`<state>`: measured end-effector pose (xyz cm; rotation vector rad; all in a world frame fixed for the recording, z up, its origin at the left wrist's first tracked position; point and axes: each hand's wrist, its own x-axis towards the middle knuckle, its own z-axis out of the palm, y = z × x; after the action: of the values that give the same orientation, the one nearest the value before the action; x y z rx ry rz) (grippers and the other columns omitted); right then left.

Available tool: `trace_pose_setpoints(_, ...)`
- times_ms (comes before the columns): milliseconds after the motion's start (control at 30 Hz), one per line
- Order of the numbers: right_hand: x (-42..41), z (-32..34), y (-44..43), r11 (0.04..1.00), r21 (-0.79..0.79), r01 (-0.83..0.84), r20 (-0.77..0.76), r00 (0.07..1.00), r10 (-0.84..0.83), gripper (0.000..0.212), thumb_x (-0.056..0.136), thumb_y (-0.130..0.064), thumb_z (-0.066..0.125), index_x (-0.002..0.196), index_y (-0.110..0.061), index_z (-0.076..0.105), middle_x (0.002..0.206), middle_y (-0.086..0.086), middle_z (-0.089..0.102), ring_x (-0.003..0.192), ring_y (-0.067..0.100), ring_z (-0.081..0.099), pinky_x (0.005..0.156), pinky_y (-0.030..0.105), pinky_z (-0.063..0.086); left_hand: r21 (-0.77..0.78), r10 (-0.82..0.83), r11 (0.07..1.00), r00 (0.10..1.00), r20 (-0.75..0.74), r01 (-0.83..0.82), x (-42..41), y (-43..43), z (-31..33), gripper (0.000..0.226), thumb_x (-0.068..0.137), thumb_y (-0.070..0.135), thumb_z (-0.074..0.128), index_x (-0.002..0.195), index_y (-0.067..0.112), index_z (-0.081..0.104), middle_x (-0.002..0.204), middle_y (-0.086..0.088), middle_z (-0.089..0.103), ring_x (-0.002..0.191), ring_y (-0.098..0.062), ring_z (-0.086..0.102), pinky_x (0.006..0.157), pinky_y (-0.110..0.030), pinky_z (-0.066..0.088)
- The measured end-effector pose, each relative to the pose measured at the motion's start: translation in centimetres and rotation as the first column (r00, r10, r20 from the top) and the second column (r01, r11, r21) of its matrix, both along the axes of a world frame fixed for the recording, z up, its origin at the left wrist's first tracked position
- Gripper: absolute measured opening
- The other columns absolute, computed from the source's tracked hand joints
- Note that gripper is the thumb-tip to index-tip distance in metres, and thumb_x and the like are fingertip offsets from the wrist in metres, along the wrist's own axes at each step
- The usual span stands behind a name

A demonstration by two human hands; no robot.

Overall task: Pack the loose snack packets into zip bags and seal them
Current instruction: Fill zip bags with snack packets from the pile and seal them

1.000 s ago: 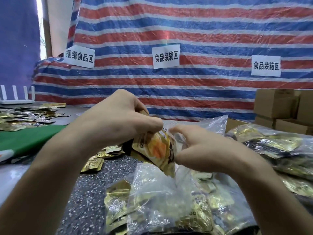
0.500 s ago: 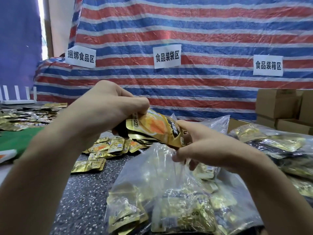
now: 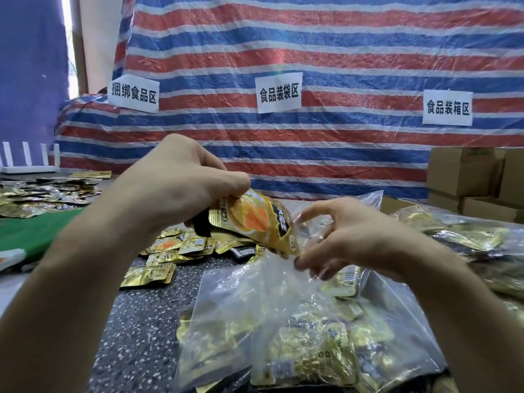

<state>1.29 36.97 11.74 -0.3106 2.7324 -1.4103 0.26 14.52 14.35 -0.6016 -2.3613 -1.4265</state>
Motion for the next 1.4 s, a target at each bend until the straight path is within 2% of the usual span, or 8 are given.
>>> trace_pose_setpoints(267,-0.3,-0.8,-2.1,0.983,0.182,0.033,-0.092,0.996,-0.016,0.090,0.061,-0.023,0.096,0.138,-0.026,0.049,0.065,-0.006,0.071,0.056,0.005,0.066,0.052,0.017,0.049,-0.018,0.021,1.000,0.999,-0.042,-0.022,0.0,0.4,-0.3,0.031,0.058,0.036,0.072,0.065,0.006,0.075,0.070,-0.024,0.068,0.051,-0.018,0.053,0.040,-0.024,0.040)
trace_pose_setpoints(400,-0.4,-1.0,-2.2,0.966,0.245,0.079,-0.206,0.978,-0.027,0.094,0.059,-0.028,0.097,0.138,-0.044,0.047,0.115,-0.011,0.068,0.102,0.009,0.066,0.096,0.037,0.053,0.002,-0.011,1.000,1.000,-0.022,0.011,0.0,0.5,-0.1,0.024,0.061,0.030,0.072,0.063,0.006,0.076,0.066,-0.023,0.067,0.053,-0.018,0.053,0.046,-0.026,0.042)
trace_pose_setpoints(567,-0.1,-1.0,-3.0,0.968,0.242,0.069,-0.231,0.973,-0.012,0.122,0.055,-0.027,0.098,0.154,-0.040,0.028,0.140,-0.013,0.054,0.122,0.009,0.058,0.110,0.036,0.044,0.016,-0.012,1.000,1.000,-0.002,0.012,0.0,0.9,-0.1,0.027,0.060,0.029,0.071,0.065,0.002,0.075,0.058,-0.015,0.064,0.049,-0.019,0.055,0.044,-0.026,0.044)
trace_pose_setpoints(833,1.3,-0.2,-2.7,0.945,0.324,0.032,-0.077,0.997,-0.008,0.083,0.070,0.009,0.085,0.135,-0.032,0.053,0.072,0.009,0.073,0.064,0.028,0.075,0.067,0.046,0.063,-0.176,0.176,0.967,0.983,-0.056,-0.183,0.3,2.4,-0.9,0.031,0.071,0.040,0.076,0.067,0.009,0.076,0.062,-0.012,0.069,0.044,-0.012,0.050,0.049,-0.029,0.046)
trace_pose_setpoints(1033,2.2,0.6,-2.7,0.967,0.245,0.066,-0.116,0.992,-0.038,0.084,0.071,0.009,0.084,0.140,-0.029,0.054,0.072,0.006,0.071,0.063,0.023,0.075,0.071,0.045,0.064,-0.213,0.261,0.939,0.962,-0.076,-0.271,0.2,2.4,-0.9,0.032,0.071,0.040,0.078,0.067,0.009,0.073,0.054,-0.004,0.067,0.042,-0.006,0.052,0.042,-0.020,0.040)
trace_pose_setpoints(1200,2.4,0.6,-3.4,0.987,0.161,-0.016,-0.189,0.981,0.047,0.063,0.073,0.009,0.082,0.125,-0.023,0.068,0.062,0.001,0.070,0.059,0.015,0.072,0.061,0.026,0.061,-0.190,0.165,0.969,0.986,0.012,-0.159,-0.4,3.1,-1.7,0.040,0.073,0.040,0.079,0.062,0.003,0.071,0.050,-0.004,0.063,0.043,-0.017,0.055,0.047,-0.034,0.049)
trace_pose_setpoints(1300,2.1,0.7,-3.3,0.997,0.081,-0.018,-0.164,0.986,0.031,0.069,0.071,0.016,0.079,0.132,-0.014,0.063,0.074,0.008,0.071,0.058,0.013,0.070,0.056,0.022,0.057,-0.134,0.137,0.983,0.989,0.056,-0.128,-0.9,3.2,-1.8,0.059,0.060,0.056,0.074,0.067,-0.002,0.072,0.048,-0.006,0.059,0.041,-0.016,0.048,0.045,-0.026,0.040)
trace_pose_setpoints(1400,1.9,0.9,-3.0,0.997,-0.060,-0.049,-0.115,0.993,0.042,0.073,0.067,0.020,0.079,0.131,-0.010,0.062,0.098,0.026,0.071,0.071,0.024,0.074,0.059,0.023,0.058,-0.101,0.098,0.991,0.987,0.128,-0.085,-1.4,3.0,-1.8,0.034,0.077,0.030,0.074,0.069,-0.003,0.074,0.049,-0.008,0.062,0.038,-0.014,0.051,0.040,-0.020,0.039)
